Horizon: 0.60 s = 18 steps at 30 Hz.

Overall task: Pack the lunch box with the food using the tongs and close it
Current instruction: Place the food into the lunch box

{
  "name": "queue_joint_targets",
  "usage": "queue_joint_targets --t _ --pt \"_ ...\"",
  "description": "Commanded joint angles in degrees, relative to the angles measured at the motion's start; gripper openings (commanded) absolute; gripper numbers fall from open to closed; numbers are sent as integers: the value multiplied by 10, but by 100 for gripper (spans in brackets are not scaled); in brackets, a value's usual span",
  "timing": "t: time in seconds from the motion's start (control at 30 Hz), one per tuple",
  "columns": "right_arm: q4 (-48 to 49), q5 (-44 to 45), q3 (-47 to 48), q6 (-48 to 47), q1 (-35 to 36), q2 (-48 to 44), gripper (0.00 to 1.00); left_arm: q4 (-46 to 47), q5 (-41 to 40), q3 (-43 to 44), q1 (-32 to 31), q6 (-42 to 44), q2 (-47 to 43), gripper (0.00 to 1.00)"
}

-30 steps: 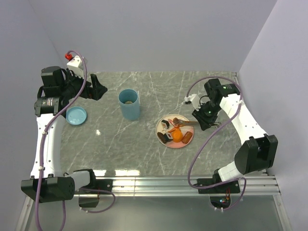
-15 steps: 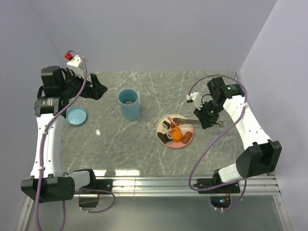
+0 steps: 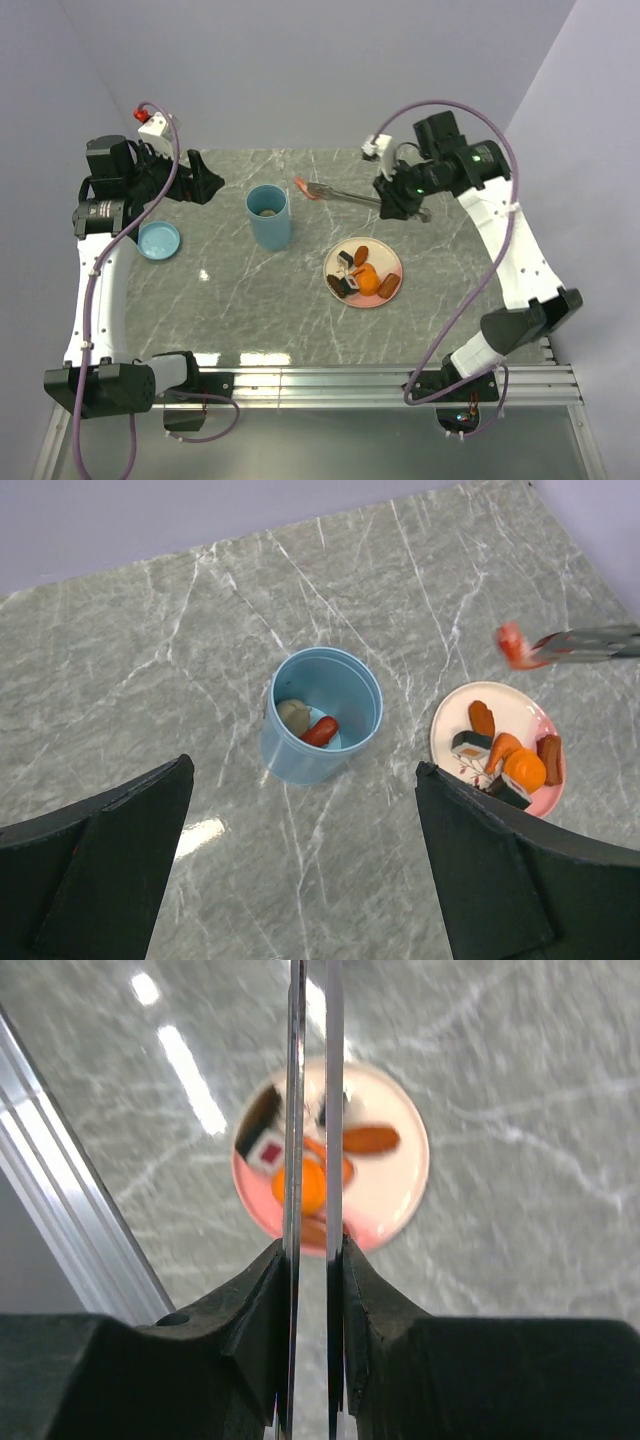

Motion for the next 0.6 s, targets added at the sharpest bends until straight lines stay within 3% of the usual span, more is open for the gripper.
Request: queue_joint_targets --t 0.0,0.43,0.53,0.57 --pt "47 -4 48 52 47 48 21 35 15 14 2 -30 4 99" --pt "113 13 148 85 106 184 22 50 1 7 3 -58 4 99" --pt "119 9 147 85 114 194 28 48 -3 9 2 -59 5 99" --pt "117 11 149 84 118 197 35 47 -3 10 2 -58 4 99"
